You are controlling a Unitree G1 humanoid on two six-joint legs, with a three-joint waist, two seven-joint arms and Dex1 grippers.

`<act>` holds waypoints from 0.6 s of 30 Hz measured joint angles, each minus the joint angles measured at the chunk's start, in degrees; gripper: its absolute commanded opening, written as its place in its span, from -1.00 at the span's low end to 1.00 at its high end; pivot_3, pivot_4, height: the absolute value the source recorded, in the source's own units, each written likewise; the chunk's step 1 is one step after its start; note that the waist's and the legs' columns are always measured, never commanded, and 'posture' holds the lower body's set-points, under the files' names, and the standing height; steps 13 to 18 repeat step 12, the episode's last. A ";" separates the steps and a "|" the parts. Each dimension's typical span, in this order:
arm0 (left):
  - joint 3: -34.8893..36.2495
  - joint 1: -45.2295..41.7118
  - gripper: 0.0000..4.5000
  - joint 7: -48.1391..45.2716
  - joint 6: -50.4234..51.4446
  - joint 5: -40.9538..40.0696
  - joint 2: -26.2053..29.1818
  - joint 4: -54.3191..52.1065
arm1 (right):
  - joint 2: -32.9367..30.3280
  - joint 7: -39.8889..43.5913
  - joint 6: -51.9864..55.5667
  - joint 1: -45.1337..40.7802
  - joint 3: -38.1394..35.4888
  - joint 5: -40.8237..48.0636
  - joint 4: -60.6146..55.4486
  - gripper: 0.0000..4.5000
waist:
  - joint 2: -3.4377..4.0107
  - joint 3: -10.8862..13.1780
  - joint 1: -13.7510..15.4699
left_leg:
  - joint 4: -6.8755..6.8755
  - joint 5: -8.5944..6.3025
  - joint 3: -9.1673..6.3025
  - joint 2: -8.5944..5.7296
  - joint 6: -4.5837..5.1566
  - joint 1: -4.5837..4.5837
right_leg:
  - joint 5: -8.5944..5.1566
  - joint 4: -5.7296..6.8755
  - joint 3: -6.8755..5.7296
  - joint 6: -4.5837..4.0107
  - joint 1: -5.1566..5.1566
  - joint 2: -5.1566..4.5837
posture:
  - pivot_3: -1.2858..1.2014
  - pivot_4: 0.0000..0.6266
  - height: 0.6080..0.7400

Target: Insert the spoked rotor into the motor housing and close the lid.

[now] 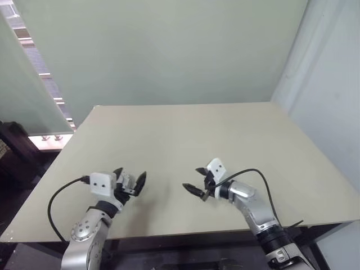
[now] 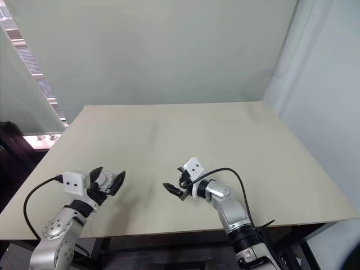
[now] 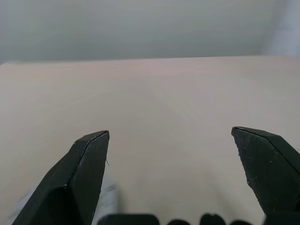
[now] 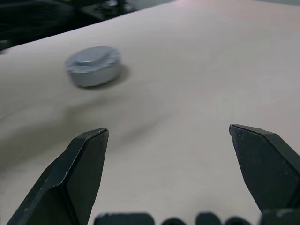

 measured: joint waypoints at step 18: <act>-7.65 0.13 0.99 -5.14 3.56 0.70 1.03 -0.36 | -6.15 -2.98 3.57 6.74 -7.56 1.67 -5.42 1.00 | 0.08 0.01 -0.02 | -0.05 -0.01 0.04 0.10 0.04 0.02 | 0.00 0.04 0.00 0.01 -0.06 0.09 | 0.03 -1.00 1.00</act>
